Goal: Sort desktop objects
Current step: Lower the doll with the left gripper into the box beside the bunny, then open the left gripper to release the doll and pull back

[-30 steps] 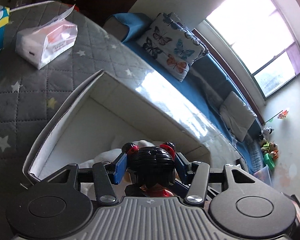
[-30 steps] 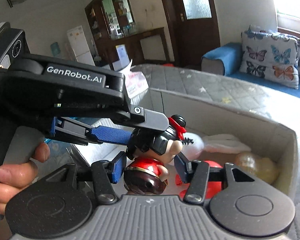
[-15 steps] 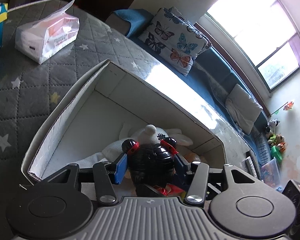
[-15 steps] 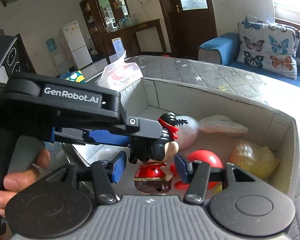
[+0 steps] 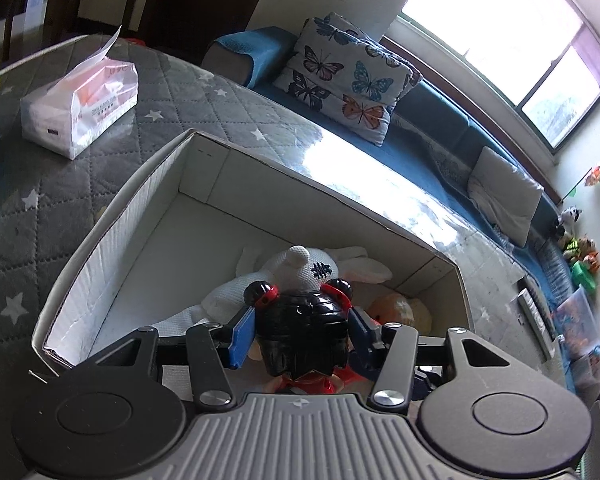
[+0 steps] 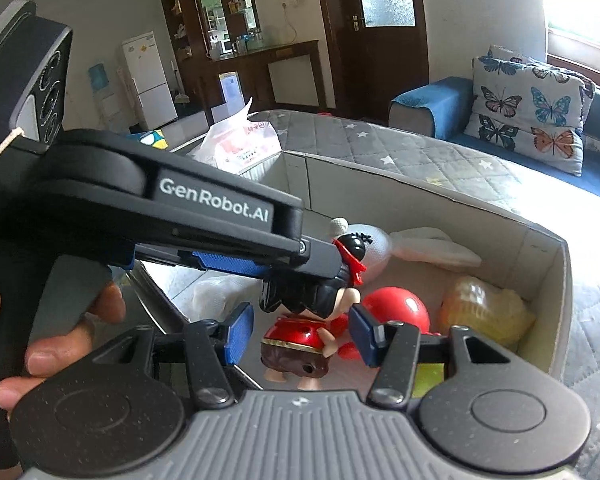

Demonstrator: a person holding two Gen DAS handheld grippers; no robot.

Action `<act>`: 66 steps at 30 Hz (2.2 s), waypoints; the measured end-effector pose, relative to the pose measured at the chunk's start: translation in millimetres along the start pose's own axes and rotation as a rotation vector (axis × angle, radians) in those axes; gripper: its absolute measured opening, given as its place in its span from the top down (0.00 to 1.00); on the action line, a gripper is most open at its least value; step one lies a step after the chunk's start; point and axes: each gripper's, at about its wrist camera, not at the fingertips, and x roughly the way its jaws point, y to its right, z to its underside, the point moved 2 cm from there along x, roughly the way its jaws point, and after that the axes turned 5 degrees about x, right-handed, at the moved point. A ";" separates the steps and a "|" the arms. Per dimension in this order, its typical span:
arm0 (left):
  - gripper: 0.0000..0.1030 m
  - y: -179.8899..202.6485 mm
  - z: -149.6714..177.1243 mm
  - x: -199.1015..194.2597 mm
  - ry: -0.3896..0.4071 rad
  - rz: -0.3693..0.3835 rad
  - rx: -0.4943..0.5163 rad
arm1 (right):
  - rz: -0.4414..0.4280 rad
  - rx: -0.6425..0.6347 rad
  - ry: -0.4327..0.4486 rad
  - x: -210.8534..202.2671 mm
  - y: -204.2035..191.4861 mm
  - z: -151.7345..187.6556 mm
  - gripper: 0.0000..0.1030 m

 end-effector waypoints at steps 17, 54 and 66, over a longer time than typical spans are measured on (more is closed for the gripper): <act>0.48 12.7 -0.2 2.3 -0.002 -0.035 0.066 | 0.026 0.045 0.025 -18.2 10.9 8.6 0.43; 0.54 30.0 29.9 -44.5 0.111 -0.085 0.254 | 0.099 0.076 0.100 -56.6 0.3 35.8 0.14; 0.54 34.7 51.9 -63.9 0.146 -0.123 0.333 | 0.133 0.071 0.137 -74.7 -8.8 48.1 0.00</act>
